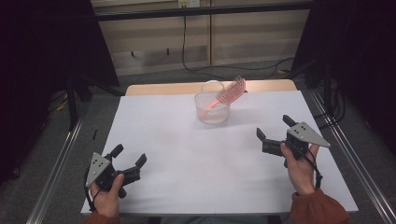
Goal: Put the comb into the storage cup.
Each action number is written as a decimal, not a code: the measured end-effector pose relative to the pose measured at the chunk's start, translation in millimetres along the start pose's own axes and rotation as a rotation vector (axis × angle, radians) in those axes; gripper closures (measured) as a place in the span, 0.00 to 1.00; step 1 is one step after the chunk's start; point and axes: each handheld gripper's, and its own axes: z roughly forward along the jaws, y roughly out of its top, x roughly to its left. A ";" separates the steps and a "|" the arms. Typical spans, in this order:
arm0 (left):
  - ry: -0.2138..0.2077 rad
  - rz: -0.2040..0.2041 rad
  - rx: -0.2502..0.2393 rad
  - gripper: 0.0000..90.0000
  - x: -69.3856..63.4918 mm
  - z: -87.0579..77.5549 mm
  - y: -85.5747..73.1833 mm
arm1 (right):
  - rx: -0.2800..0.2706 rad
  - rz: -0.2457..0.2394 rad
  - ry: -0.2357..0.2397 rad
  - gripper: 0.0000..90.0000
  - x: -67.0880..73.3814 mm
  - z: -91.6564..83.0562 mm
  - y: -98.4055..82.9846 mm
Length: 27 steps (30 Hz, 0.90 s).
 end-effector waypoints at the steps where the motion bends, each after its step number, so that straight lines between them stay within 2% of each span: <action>1: 0.003 0.001 0.000 0.04 0.0 -0.2 0.1 | 0.000 0.009 0.000 0.00 -0.2 -1.8 -0.5; 6: 0.008 0.001 0.002 0.04 -0.1 -0.5 0.1 | -0.001 0.019 -0.003 0.00 -0.4 -13.1 -5.1; 8: 0.004 -0.002 0.001 0.04 -0.5 -0.8 0.1 | 0.002 0.005 -0.009 0.00 -0.4 -17.4 -6.9; 15: 0.007 0.005 0.007 0.04 -1.4 -1.4 -0.4 | 0.000 0.007 -0.018 0.00 -1.7 -29.1 -12.0; 25: 0.008 0.004 0.008 0.04 -1.4 -2.3 -0.4 | -0.004 0.020 -0.043 0.00 -4.4 -50.9 -19.9; 27: 0.011 0.005 0.011 0.04 -1.3 -2.5 -0.4 | -0.007 0.036 -0.044 0.00 -5.3 -53.2 -22.1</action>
